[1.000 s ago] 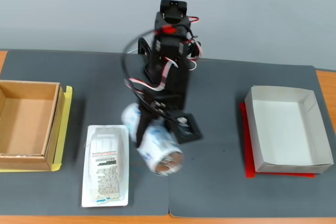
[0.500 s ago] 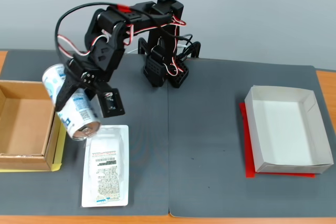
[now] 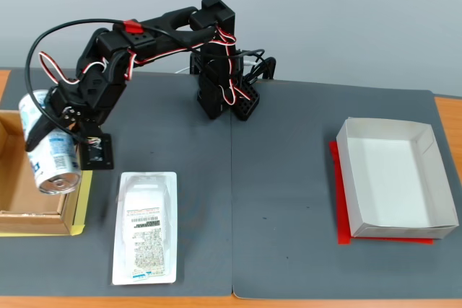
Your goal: Pick the can and put it in the brown box
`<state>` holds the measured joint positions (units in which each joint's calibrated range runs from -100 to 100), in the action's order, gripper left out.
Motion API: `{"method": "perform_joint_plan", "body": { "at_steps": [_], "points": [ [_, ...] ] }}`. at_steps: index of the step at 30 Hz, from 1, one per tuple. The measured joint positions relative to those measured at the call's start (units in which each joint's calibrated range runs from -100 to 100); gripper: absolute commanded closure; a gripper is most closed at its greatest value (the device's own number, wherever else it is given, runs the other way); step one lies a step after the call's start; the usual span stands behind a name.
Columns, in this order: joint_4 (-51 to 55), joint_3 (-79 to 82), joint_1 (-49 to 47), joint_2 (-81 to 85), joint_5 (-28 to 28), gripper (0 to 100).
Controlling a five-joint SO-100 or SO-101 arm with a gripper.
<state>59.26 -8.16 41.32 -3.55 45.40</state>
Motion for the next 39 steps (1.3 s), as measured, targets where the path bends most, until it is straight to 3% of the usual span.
{"method": "perform_joint_plan", "body": {
  "at_steps": [18, 26, 31, 39],
  "points": [
    [-14.53, 0.00, 5.03, -9.55, -0.24, 91],
    [-16.26, 0.00, 5.17, -10.74, -7.57, 91],
    [-16.26, 0.00, 5.17, -10.74, -8.69, 90],
    [-16.26, 0.00, 5.17, -10.74, -8.74, 65]
  ]
}}
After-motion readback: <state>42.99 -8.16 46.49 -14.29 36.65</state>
